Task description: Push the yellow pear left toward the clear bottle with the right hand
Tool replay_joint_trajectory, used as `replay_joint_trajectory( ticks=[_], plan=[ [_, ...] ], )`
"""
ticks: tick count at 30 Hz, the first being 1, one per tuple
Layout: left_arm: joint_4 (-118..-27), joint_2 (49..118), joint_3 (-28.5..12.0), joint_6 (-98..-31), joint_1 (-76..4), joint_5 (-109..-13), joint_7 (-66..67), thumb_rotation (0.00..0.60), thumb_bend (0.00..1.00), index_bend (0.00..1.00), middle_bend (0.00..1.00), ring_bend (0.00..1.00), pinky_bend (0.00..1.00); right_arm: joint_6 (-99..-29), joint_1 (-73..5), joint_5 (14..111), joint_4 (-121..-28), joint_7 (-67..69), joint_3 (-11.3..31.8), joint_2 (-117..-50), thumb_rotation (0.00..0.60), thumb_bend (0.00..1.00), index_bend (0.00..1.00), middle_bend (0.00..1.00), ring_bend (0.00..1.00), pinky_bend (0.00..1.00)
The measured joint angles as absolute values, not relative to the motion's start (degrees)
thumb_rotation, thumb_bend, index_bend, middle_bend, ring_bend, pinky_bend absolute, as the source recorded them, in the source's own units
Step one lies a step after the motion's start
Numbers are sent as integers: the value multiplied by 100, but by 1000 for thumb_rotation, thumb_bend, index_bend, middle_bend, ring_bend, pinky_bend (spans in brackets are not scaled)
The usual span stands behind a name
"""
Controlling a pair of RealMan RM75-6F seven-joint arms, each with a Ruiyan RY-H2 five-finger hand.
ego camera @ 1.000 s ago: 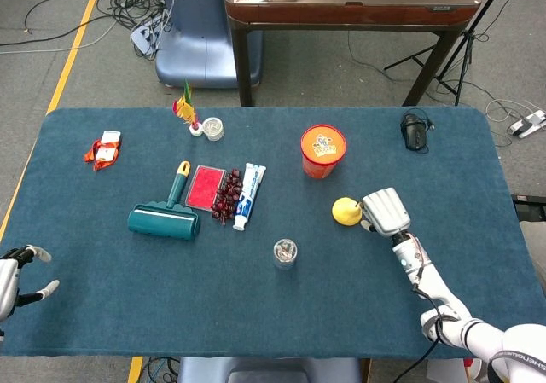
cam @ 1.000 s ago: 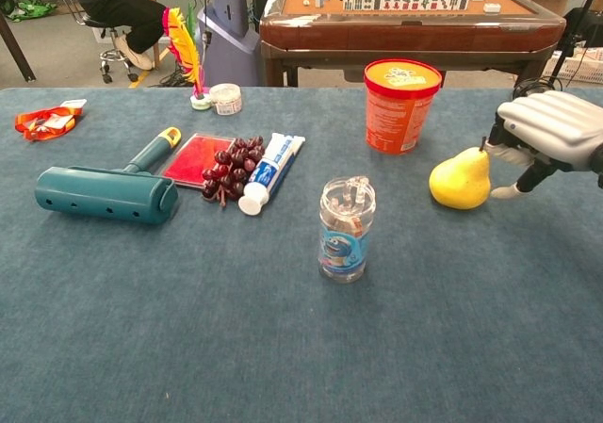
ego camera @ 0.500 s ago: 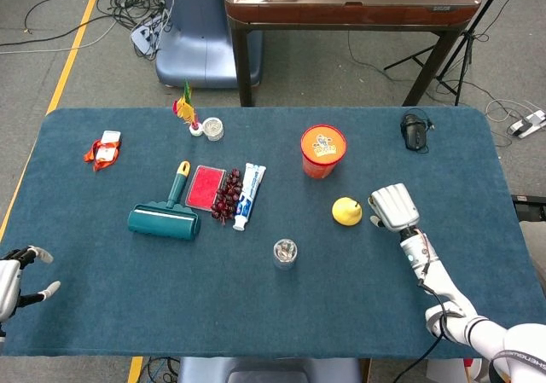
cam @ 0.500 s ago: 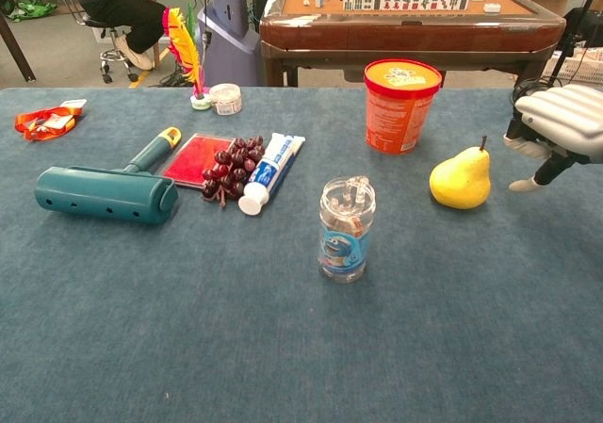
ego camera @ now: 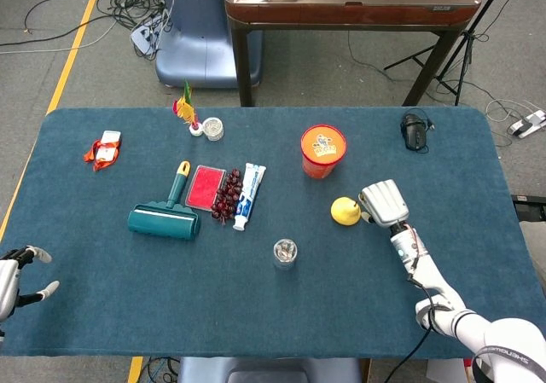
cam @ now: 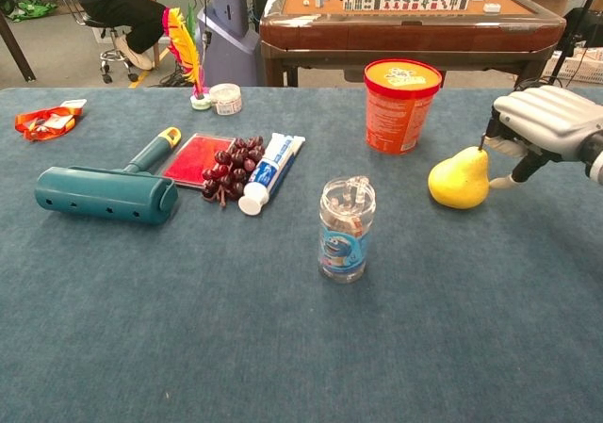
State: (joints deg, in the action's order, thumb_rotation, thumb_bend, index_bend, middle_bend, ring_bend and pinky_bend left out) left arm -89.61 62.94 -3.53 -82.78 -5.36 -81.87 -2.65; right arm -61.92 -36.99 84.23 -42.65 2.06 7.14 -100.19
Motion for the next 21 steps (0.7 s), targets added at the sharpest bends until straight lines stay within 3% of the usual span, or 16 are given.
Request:
replay_joint_trajectory(
  ticks=[21],
  plan=[
    [-8983,6243,-365,-8256,-527,-8149,-340,600,87,487,448,430,590,-6193,-4124,8656,-3792,384,650,-10496,600,0,1000,1000,1000,1000]
  ],
)
